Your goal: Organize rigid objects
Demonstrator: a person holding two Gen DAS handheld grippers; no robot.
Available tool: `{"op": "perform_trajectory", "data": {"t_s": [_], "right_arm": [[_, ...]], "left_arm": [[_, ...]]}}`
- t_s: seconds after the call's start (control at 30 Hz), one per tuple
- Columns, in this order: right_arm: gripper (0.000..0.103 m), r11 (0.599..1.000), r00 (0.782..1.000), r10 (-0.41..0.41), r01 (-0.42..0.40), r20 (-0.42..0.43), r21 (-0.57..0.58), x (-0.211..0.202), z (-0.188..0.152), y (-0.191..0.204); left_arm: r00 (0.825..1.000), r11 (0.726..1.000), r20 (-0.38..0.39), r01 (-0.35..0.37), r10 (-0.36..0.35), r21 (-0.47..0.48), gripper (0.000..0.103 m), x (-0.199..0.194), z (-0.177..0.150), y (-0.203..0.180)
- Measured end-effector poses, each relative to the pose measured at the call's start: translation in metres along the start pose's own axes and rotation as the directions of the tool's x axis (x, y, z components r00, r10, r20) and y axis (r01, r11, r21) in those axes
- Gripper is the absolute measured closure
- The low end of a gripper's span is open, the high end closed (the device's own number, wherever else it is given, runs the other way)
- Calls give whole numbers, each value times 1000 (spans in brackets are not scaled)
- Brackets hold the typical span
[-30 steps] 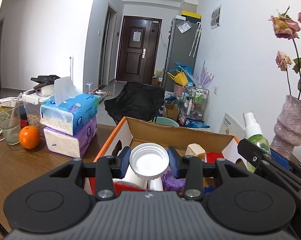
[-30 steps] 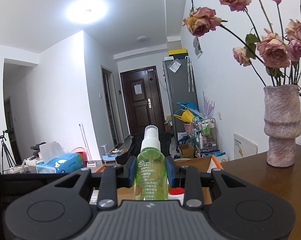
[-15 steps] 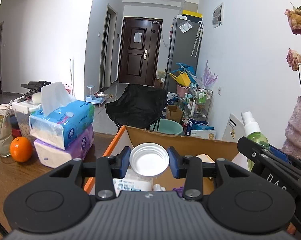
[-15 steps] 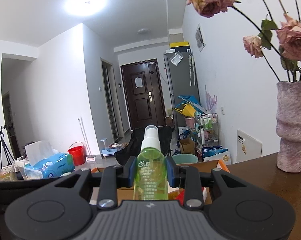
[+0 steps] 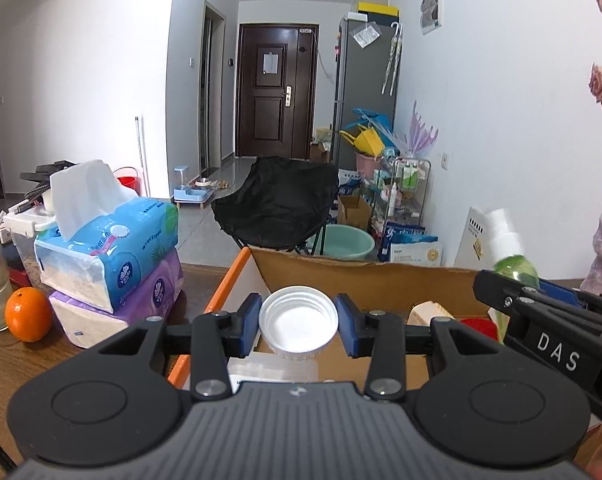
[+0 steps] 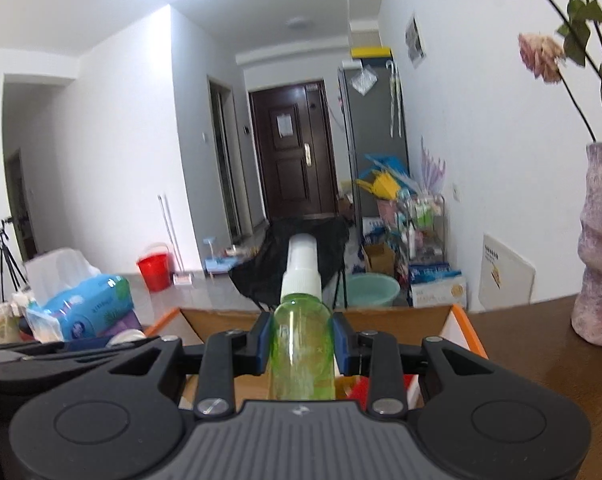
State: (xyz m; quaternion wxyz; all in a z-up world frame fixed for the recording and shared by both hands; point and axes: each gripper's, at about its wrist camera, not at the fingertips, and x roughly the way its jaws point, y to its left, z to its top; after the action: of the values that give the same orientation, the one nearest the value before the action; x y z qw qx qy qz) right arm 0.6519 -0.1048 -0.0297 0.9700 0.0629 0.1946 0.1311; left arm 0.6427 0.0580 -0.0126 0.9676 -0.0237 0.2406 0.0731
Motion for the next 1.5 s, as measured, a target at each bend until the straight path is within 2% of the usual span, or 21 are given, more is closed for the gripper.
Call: {"op": "perform_trajectory", "data": {"t_s": [0.03, 0.1, 0.13, 0.17, 0.2, 0.23, 0.27, 0.37, 0.6, 0.93, 1.17, 1.5], "right_arm": [[72, 1000, 1000, -11, 11, -13, 4, 2, 0, -2], [69, 999, 999, -42, 43, -21, 10, 2, 2, -6], [53, 998, 998, -59, 59, -30, 13, 1, 3, -8], [37, 997, 997, -69, 69, -36, 19, 0, 4, -11], [32, 997, 997, -75, 76, -35, 23, -1, 4, -14], [24, 996, 996, -83, 84, -34, 22, -2, 4, -16], [17, 995, 995, -93, 93, -35, 19, -4, 5, -17], [2, 995, 995, -97, 97, -19, 27, -9, 5, -23], [0, 996, 996, -89, 89, -1, 25, -19, 7, -26], [0, 996, 996, -86, 86, 5, -14, -39, 6, -20], [0, 996, 996, -88, 88, 22, -26, -70, 4, -19], [0, 995, 993, -97, 99, 69, -30, -143, -5, -18]], "left_arm": [[1000, 1000, -5, 3, -3, -2, 58, 1, 0, 2], [1000, 1000, -13, 9, -9, -8, 39, 2, 0, 6], [1000, 1000, -10, 4, -5, -6, 32, 1, 0, 8], [1000, 1000, -5, -15, 15, -4, 18, 0, 0, 9], [999, 999, 7, -34, 34, -1, 12, -2, 1, 11], [999, 999, 15, -45, 45, 1, 9, -3, 1, 11], [999, 999, 18, -51, 51, 1, 1, -4, 2, 14], [998, 998, 22, -64, 65, -9, 0, -7, 4, 19], [996, 996, 12, -90, 90, -19, 0, -8, 6, 27], [997, 997, 28, -73, 73, -14, 0, -29, 6, 27], [996, 999, 75, -47, 47, -5, 0, -65, 7, 27], [995, 999, 104, 7, -12, 46, 0, -130, -5, 28]]}}
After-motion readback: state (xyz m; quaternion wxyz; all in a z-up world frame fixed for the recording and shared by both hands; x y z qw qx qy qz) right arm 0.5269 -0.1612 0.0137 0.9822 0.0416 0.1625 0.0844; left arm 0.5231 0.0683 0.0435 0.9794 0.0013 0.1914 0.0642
